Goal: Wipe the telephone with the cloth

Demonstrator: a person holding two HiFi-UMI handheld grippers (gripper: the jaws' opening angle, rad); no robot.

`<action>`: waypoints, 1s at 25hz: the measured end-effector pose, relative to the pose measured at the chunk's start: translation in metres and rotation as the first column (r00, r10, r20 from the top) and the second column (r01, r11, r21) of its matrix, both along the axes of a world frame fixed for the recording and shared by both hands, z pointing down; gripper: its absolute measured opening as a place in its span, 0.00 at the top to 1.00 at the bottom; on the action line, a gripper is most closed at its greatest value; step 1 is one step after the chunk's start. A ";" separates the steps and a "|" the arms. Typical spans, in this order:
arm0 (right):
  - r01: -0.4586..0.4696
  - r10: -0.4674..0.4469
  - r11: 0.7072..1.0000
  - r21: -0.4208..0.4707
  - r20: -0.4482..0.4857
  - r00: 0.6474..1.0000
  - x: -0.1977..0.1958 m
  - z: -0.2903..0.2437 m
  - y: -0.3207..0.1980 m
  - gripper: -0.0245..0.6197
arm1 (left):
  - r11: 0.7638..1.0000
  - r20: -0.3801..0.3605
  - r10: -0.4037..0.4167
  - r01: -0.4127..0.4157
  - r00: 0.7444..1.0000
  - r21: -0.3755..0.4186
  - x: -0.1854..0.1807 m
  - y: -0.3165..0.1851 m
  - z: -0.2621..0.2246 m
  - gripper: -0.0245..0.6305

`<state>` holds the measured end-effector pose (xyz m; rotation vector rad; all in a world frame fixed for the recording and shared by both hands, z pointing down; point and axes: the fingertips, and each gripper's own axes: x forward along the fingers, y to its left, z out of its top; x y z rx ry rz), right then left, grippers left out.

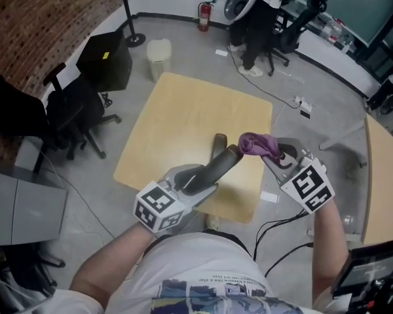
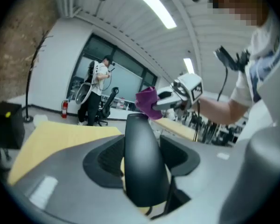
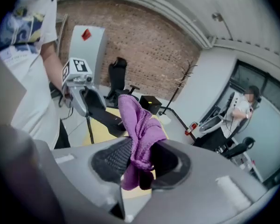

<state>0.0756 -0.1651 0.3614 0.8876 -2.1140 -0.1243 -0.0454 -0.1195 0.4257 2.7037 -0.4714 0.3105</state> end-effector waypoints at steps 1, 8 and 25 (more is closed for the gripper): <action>-0.038 0.038 0.999 -0.005 0.063 0.997 0.003 -0.003 -0.002 0.79 | 0.997 -0.065 -0.030 0.025 0.997 -0.079 -0.001 -0.005 -0.002 0.58; -0.216 0.239 0.971 -0.102 0.391 0.889 0.012 -0.004 -0.009 0.79 | 0.861 -0.420 -0.280 0.032 0.863 -0.508 -0.007 -0.036 -0.020 0.58; -0.227 0.321 0.947 -0.228 0.703 0.634 -0.035 -0.012 -0.016 0.79 | 0.732 -0.612 -0.433 -0.139 0.662 -0.668 0.005 -0.038 -0.040 0.58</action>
